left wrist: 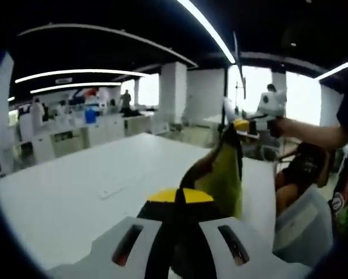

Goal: Fold the garment on the visible template until the final outline fits inside the template.

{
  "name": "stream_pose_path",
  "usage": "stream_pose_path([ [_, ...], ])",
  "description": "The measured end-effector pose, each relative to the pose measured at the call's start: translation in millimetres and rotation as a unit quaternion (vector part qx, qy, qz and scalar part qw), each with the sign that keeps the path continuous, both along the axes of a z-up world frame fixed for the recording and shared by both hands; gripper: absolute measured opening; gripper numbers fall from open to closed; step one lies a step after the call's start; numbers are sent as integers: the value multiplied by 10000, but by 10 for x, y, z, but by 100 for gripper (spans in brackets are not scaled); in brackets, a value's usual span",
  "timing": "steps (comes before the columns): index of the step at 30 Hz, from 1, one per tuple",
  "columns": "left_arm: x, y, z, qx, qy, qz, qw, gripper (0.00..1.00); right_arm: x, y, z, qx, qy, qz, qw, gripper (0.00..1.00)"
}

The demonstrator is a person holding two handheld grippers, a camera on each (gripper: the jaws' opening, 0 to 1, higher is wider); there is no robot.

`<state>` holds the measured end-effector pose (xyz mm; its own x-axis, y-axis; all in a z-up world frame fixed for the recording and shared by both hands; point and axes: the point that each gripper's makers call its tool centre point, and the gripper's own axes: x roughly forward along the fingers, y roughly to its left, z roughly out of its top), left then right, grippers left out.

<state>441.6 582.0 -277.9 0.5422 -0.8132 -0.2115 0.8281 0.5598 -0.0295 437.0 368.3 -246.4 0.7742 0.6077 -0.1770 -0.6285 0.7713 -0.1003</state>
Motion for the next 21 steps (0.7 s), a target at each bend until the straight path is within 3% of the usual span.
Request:
stream_pose_path([
  [3, 55, 42, 168, -89, -177, 86, 9998, 0, 46, 86, 250, 117, -262, 113, 9995, 0],
  [6, 209, 112, 308, -225, -348, 209, 9989, 0, 118, 124, 386, 197, -418, 208, 9987, 0],
  [10, 406, 177, 377, -368, -385, 450, 9976, 0, 305, 143, 392, 220, -439, 225, 9985, 0],
  [12, 513, 186, 389, -279, -505, 510, 9970, 0, 409, 175, 404, 257, -490, 252, 9982, 0],
  [17, 940, 250, 307, -350, -358, 833, 9953, 0, 773, 198, 298, 344, -436, 257, 9981, 0],
  [18, 1027, 225, 257, -308, -401, 848, 9951, 0, 854, 185, 236, 301, -353, 204, 9987, 0],
  [20, 1162, 220, 155, -304, -226, 979, 9945, 0, 1036, 183, 97, 214, -281, 200, 9992, 0],
  [21, 1267, 200, 89, -316, -240, 985, 9944, 0, 1133, 170, -12, 267, -79, 113, 9995, 0],
])
